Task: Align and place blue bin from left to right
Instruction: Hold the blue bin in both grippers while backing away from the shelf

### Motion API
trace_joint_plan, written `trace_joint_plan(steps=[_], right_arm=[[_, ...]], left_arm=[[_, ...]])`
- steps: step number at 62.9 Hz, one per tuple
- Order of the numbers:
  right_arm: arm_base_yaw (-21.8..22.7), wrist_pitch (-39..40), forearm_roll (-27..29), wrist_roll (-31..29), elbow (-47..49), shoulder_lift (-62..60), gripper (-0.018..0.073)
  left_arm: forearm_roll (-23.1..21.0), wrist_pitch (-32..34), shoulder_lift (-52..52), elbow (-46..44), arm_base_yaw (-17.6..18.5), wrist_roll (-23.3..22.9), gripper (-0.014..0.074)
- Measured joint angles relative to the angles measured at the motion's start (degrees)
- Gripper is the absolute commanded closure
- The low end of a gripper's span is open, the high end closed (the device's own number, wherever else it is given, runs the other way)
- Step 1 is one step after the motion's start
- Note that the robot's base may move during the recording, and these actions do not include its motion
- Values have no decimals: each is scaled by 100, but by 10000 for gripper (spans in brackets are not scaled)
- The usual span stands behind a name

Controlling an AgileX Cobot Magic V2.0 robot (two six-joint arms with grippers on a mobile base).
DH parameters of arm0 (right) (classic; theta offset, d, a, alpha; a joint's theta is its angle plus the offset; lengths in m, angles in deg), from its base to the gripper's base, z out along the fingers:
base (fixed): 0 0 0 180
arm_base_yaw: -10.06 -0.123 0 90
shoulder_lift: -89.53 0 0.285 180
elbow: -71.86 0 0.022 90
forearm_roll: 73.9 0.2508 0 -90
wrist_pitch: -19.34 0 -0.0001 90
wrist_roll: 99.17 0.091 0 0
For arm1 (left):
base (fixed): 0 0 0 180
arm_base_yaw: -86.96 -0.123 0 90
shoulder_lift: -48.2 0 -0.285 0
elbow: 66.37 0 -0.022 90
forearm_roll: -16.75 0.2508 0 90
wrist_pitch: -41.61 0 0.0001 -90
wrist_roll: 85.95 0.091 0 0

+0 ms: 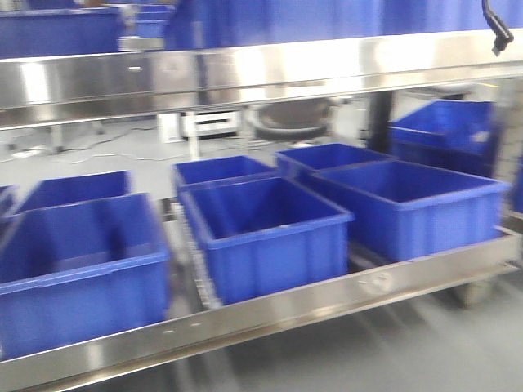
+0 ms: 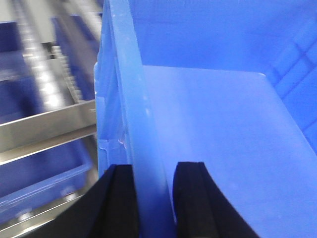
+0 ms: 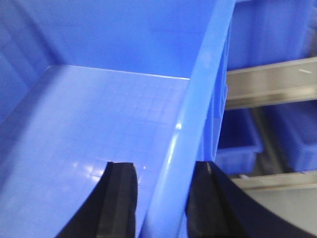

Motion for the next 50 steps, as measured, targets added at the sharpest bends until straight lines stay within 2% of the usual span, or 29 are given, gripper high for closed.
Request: trace_joint_plan(steps=[50], right_arm=[[0,0,0,0,0,0,712]], left_arm=[[0,11,0,0,0,0,707]])
